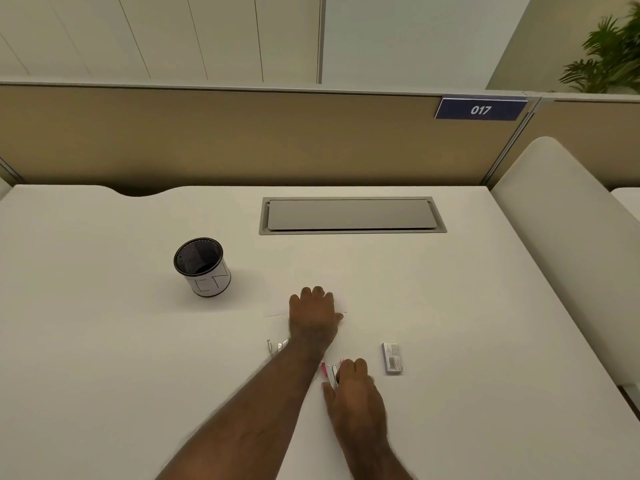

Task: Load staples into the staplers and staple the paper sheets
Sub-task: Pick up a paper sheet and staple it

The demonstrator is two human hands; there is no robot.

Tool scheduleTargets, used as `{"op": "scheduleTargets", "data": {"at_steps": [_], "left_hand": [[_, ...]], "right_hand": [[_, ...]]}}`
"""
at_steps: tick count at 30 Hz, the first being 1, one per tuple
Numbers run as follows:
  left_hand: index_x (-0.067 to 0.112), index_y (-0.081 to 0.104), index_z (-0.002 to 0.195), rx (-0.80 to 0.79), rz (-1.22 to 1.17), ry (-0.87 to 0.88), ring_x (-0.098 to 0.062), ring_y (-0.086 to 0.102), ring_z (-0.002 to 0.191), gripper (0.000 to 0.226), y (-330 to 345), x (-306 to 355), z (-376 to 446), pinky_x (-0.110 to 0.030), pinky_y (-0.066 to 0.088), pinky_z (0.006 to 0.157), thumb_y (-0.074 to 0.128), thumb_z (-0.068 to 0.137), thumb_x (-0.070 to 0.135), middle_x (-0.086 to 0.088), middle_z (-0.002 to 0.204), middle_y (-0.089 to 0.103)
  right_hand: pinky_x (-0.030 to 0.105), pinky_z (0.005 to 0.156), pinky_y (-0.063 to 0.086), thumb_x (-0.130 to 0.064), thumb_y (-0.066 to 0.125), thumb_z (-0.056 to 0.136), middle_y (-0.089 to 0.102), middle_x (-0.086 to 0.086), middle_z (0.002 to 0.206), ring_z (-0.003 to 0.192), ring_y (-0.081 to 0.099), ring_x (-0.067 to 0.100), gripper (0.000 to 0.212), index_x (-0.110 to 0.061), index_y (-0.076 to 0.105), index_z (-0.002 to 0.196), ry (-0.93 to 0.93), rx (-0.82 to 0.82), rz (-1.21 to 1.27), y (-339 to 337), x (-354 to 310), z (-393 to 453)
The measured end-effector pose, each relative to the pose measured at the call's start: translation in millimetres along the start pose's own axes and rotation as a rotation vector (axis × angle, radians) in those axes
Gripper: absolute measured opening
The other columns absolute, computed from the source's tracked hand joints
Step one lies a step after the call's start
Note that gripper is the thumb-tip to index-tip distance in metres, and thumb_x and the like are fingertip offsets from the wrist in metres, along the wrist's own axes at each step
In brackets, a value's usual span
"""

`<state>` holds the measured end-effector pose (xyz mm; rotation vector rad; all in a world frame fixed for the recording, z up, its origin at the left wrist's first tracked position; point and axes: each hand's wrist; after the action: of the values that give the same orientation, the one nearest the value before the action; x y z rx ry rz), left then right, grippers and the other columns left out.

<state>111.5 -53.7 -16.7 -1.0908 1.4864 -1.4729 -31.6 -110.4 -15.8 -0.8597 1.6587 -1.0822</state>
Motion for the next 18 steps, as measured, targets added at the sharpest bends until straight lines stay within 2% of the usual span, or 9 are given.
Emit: {"op": "scheduleTargets", "data": {"at_steps": [2,5,7,9,11,13,15,16,18], "left_hand": [[0.015,0.061,0.115,0.0,0.006,0.005,-0.027,0.053,0.109,0.041,4,1,3,-0.039,0.037,0.086,0.056,0.09,0.047,-0.005,0.116,0.06],[0.011,0.061,0.114,0.031,0.041,0.046,-0.029,0.051,0.109,0.038,6,0,6,-0.039,0.036,0.086,0.054,0.093,0.041,-0.008,0.118,0.057],[0.01,0.063,0.111,0.016,0.053,0.082,-0.029,0.051,0.108,0.033,7,-1,10,-0.039,0.036,0.087,0.055,0.094,0.038,-0.008,0.116,0.057],[0.015,0.071,0.091,0.017,0.058,0.095,-0.026,0.058,0.091,0.026,1,-2,11,-0.038,0.043,0.078,0.072,0.081,0.04,-0.004,0.097,0.064],[0.02,0.071,0.063,-0.013,0.09,0.08,-0.022,0.06,0.066,0.027,5,-2,13,-0.035,0.047,0.061,0.09,0.053,0.037,0.0,0.07,0.064],[0.019,0.07,0.057,0.03,0.082,0.07,-0.021,0.059,0.059,0.026,14,-2,15,-0.035,0.048,0.056,0.093,0.046,0.027,0.0,0.063,0.063],[0.018,0.074,0.069,0.024,0.072,0.064,-0.022,0.062,0.069,0.017,14,-1,13,-0.038,0.049,0.064,0.088,0.059,0.022,-0.002,0.073,0.066],[0.017,0.074,0.081,0.001,0.059,0.077,-0.024,0.062,0.079,0.011,10,-1,11,-0.04,0.048,0.073,0.079,0.072,0.02,-0.004,0.083,0.067],[0.017,0.07,0.101,0.031,0.034,0.079,-0.027,0.059,0.096,0.016,10,-2,11,-0.04,0.041,0.085,0.059,0.09,0.015,-0.005,0.1,0.065]], "right_hand": [[0.024,0.085,0.05,-0.05,0.044,0.094,0.049,-0.001,0.126,0.108,0.058,0.016,0.042,-0.021,0.048,0.124,0.006,-0.003,0.021,-2,0,1],[0.024,0.07,0.052,-0.065,0.039,0.087,0.056,-0.004,0.114,0.096,0.059,0.014,0.049,-0.025,0.056,0.112,0.024,0.061,-0.013,-4,-2,0],[0.024,0.066,0.052,-0.067,0.034,0.087,0.058,-0.006,0.11,0.092,0.06,0.014,0.052,-0.027,0.058,0.109,0.026,0.111,-0.017,-6,-1,-3],[0.024,0.068,0.052,-0.065,0.031,0.088,0.058,-0.007,0.112,0.093,0.061,0.013,0.051,-0.029,0.058,0.111,0.036,0.131,0.001,-9,1,-3],[0.024,0.072,0.053,-0.062,0.032,0.089,0.058,-0.009,0.115,0.096,0.061,0.012,0.047,-0.031,0.057,0.112,0.035,0.125,0.016,-11,4,-2],[0.022,0.075,0.054,-0.062,0.034,0.089,0.059,-0.011,0.117,0.098,0.061,0.011,0.045,-0.032,0.059,0.112,0.056,0.123,0.042,-14,5,0],[0.021,0.079,0.053,-0.063,0.036,0.088,0.06,-0.014,0.119,0.099,0.062,0.01,0.045,-0.033,0.06,0.111,0.086,0.12,0.073,-19,5,2],[0.021,0.08,0.053,-0.063,0.038,0.088,0.06,-0.014,0.118,0.099,0.062,0.011,0.043,-0.034,0.06,0.11,0.093,0.122,0.083,-22,5,2],[0.021,0.078,0.052,-0.061,0.04,0.089,0.06,-0.016,0.116,0.097,0.062,0.01,0.037,-0.035,0.06,0.107,0.095,0.137,0.104,-27,4,3]]}}
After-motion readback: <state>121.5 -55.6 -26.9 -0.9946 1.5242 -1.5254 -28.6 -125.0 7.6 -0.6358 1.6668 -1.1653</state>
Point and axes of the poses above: each hand's wrist, its own z-axis towards the middle knuckle, its own y-axis out of the palm, x = y × z
